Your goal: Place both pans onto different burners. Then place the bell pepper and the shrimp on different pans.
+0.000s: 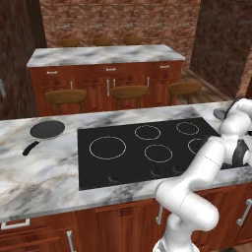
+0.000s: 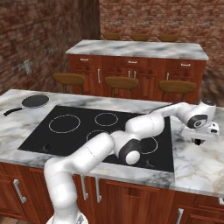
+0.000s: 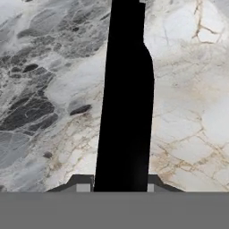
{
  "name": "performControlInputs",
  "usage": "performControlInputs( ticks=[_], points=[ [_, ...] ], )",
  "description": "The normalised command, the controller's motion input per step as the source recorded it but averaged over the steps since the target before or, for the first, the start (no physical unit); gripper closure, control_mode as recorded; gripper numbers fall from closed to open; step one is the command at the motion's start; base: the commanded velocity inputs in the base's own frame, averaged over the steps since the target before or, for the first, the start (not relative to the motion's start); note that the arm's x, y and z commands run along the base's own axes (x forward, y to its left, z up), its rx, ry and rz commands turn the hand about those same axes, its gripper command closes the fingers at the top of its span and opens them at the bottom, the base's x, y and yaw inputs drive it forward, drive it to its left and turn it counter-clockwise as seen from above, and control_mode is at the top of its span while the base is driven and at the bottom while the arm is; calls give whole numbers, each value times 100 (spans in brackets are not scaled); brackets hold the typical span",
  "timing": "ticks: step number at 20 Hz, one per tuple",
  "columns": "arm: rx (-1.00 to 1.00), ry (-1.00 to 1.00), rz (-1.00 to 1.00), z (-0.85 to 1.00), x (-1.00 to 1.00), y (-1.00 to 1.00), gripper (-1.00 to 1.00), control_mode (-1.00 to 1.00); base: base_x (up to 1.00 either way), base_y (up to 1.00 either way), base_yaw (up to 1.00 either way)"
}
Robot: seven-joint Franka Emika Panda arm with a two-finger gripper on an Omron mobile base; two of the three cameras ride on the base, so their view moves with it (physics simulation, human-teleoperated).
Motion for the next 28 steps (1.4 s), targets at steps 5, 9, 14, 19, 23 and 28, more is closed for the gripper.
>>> performControlInputs(
  ticks=[5,9,14,19,23,28],
  points=[
    [4,-1,0,0,-51,58,100,-100,0,0,0],
    [0,-6,2,0,-47,67,100,-100,0,0,0],
    [0,-16,8,0,-57,78,100,-100,0,0,0],
    [0,-24,15,0,-36,86,100,-100,0,0,0],
    [0,-28,21,1,-16,74,100,-100,0,0,0],
    [0,-22,23,1,-4,71,100,-100,0,0,0]
  ],
)
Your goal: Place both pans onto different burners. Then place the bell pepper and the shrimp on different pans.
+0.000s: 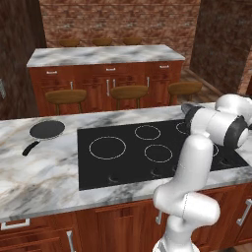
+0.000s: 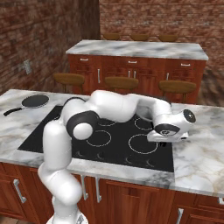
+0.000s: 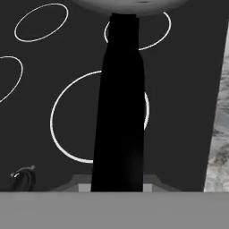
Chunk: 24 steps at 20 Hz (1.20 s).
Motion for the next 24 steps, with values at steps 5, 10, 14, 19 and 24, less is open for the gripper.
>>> performControlInputs(
  ticks=[5,10,14,19,24],
  points=[
    [-2,-13,28,0,0,68,100,-100,0,0,0],
    [-1,-1,29,0,0,23,100,-100,0,0,0],
    [0,0,25,0,0,0,100,-100,0,0,0],
    [0,0,20,0,5,0,100,-100,0,0,0],
    [-7,0,11,0,9,0,100,-100,0,0,0]
  ],
)
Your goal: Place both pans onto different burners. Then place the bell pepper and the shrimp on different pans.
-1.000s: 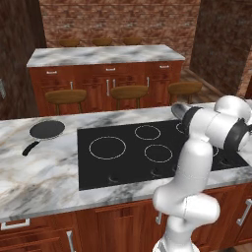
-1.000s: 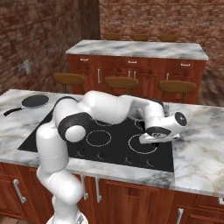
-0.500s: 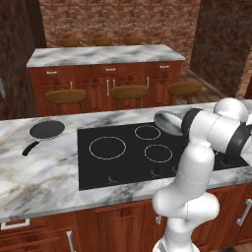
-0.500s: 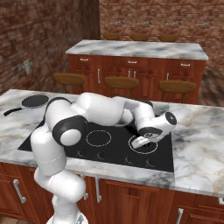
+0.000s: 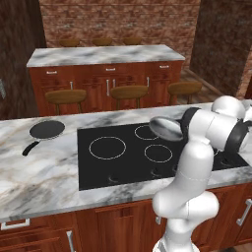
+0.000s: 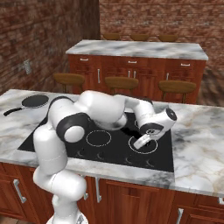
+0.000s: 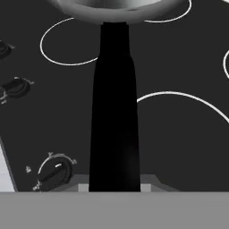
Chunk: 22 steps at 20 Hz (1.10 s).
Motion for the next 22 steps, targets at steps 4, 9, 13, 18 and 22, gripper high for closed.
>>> performControlInputs(
  ticks=[4,9,13,18,22],
  points=[
    [-12,0,9,-11,7,5,100,-100,0,0,0],
    [-17,0,7,-26,7,21,100,-100,0,0,0],
    [-14,0,3,-19,11,34,100,-100,0,0,0],
    [-10,0,2,-10,10,36,100,-100,0,0,0],
    [-6,0,2,-8,2,21,100,-100,0,0,0]
  ],
)
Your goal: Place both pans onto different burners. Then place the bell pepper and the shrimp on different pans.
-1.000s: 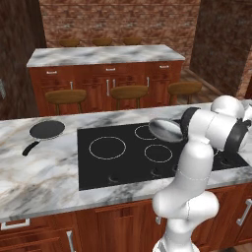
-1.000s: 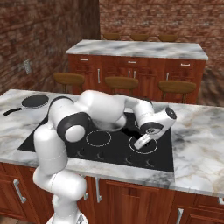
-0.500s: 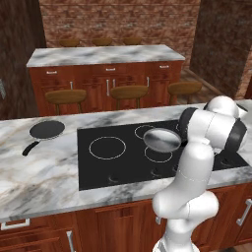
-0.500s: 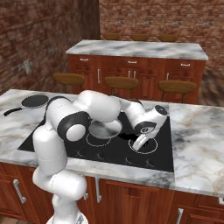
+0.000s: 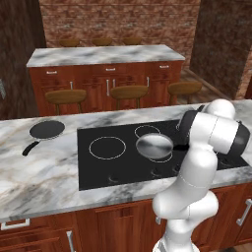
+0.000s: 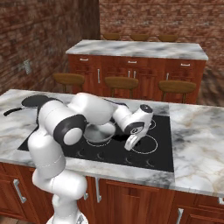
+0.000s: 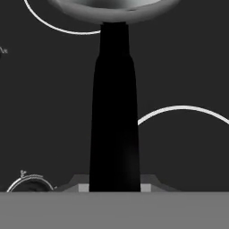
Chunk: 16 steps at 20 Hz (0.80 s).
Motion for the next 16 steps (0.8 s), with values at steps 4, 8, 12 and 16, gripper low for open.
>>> performControlInputs(
  ticks=[4,8,12,16],
  points=[
    [-4,0,1,-16,8,5,100,-100,0,0,0],
    [-1,0,0,-19,15,-4,100,-100,0,0,0],
    [0,0,0,-8,6,-19,100,-100,0,0,0],
    [0,2,0,0,0,-33,100,-100,0,0,0]
  ],
)
